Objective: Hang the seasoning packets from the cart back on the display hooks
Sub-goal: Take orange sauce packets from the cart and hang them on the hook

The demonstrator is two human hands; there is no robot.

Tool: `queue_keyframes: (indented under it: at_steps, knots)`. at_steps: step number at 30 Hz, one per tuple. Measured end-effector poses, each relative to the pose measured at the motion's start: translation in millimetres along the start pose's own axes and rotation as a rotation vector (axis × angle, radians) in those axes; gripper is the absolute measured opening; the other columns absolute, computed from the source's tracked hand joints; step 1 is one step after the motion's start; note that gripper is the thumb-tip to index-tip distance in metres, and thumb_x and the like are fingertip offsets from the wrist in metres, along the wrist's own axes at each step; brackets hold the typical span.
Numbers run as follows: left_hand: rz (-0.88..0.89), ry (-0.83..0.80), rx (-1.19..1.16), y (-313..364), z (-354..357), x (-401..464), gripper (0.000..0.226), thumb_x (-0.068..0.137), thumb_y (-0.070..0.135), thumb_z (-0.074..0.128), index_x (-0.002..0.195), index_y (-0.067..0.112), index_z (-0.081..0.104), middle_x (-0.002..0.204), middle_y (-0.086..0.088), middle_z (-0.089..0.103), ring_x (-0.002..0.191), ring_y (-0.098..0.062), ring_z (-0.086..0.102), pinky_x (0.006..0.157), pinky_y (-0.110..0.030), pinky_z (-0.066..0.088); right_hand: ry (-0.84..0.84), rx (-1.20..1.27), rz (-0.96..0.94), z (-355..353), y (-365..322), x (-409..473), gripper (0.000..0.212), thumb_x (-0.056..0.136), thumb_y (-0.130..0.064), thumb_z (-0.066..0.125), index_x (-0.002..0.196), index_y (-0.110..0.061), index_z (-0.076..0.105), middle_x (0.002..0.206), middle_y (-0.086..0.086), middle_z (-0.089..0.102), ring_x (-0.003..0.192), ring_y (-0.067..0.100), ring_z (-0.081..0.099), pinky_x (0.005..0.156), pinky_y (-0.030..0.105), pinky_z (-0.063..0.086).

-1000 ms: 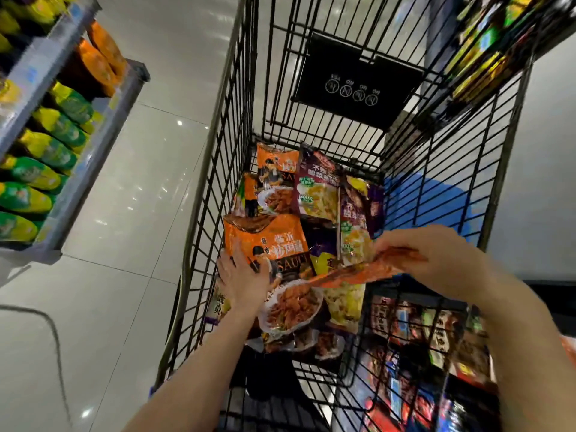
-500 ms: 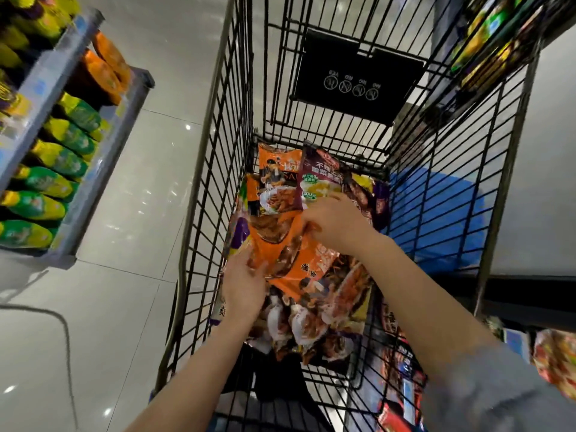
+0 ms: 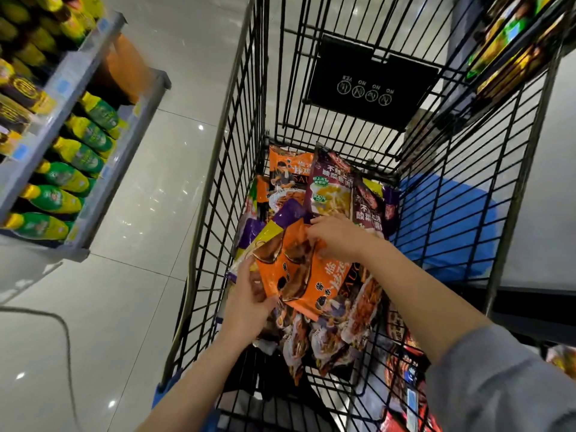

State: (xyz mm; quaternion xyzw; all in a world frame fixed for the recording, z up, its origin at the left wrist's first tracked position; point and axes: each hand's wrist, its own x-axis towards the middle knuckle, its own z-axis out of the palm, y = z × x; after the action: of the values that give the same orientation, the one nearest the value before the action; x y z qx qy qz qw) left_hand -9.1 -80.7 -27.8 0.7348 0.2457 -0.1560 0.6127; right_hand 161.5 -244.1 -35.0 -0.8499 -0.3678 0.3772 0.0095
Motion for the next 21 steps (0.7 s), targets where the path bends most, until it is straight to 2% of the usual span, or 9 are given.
queue_keyframes:
  at_steps: [2,4,5,7,9,14,16,19,21]
  knots:
    - [0.017,-0.005,0.071,4,-4,5,0.083,0.078,0.005,0.07,0.138,0.037,0.023,0.099,0.012,0.063,0.082,0.007,0.063,0.072,-0.012,0.048,-0.048,-0.02,-0.012,3,-3,5,0.035,0.085,-0.02,0.06,0.12,-0.022,0.054,0.145,0.003,0.04,0.142,0.018,0.018,0.114,0.051,0.012]
    - [0.029,0.007,0.121,12,-7,7,0.076,0.08,0.01,0.069,0.138,0.036,0.027,0.095,0.017,0.063,0.078,0.007,0.063,0.067,-0.008,0.046,-0.101,-0.045,-0.025,7,-7,10,0.042,0.086,-0.019,0.058,0.127,-0.022,0.048,0.146,0.005,0.037,0.141,0.021,0.018,0.114,0.052,0.011]
    - [0.032,0.027,0.134,16,-9,7,0.07,0.082,0.012,0.068,0.137,0.033,0.031,0.094,0.019,0.061,0.078,0.008,0.061,0.067,-0.008,0.047,-0.101,-0.044,-0.027,7,-8,11,0.041,0.086,-0.019,0.058,0.125,-0.023,0.048,0.141,0.005,0.042,0.138,0.023,0.024,0.113,0.052,0.012]
    - [0.023,0.092,0.123,21,-12,6,0.057,0.082,0.017,0.069,0.13,0.028,0.041,0.097,0.019,0.059,0.083,0.007,0.06,0.067,-0.012,0.049,-0.041,-0.004,-0.021,6,-9,11,0.029,0.082,-0.016,0.06,0.107,-0.024,0.049,0.112,-0.001,0.054,0.122,0.024,0.041,0.11,0.051,0.02]
    - [0.012,0.172,0.163,24,-14,7,0.047,0.078,0.024,0.073,0.118,0.024,0.049,0.102,0.012,0.061,0.085,0.001,0.06,0.07,-0.016,0.048,0.024,0.028,-0.011,6,-7,6,0.028,0.08,-0.018,0.062,0.102,-0.023,0.046,0.096,-0.004,0.053,0.107,0.023,0.048,0.102,0.046,0.03]
    - [0.132,0.197,0.412,42,-4,10,0.031,0.077,0.025,0.073,0.1,0.025,0.051,0.094,0.01,0.06,0.085,-0.01,0.059,0.077,-0.025,0.046,0.001,-0.164,0.0,5,-1,-12,0.041,0.084,-0.04,0.061,0.123,-0.031,0.052,0.116,-0.005,0.058,0.114,0.021,0.048,0.1,0.046,0.032]
    - [0.202,0.152,0.502,53,3,10,0.033,0.08,0.024,0.071,0.107,0.026,0.053,0.097,0.008,0.062,0.086,-0.011,0.06,0.08,-0.028,0.049,0.007,-0.247,0.003,0,-1,-21,0.034,0.087,-0.042,0.057,0.118,-0.029,0.059,0.111,-0.003,0.062,0.112,0.021,0.05,0.1,0.045,0.03]
    - [0.277,0.085,0.605,59,7,7,0.045,0.083,0.023,0.068,0.125,0.027,0.052,0.113,0.004,0.061,0.102,-0.015,0.058,0.088,-0.029,0.045,0.064,-0.164,0.019,-2,-6,-45,0.018,0.087,-0.032,0.057,0.101,-0.025,0.066,0.099,-0.005,0.068,0.098,0.017,0.057,0.105,0.041,0.026]
    - [0.31,0.022,0.667,61,7,4,0.043,0.086,0.037,0.062,0.127,0.025,0.054,0.116,0.002,0.057,0.107,-0.018,0.055,0.09,-0.032,0.046,0.135,-0.137,0.038,1,-13,-67,0.014,0.088,-0.028,0.056,0.095,-0.026,0.068,0.094,-0.008,0.07,0.09,0.015,0.059,0.104,0.037,0.026]
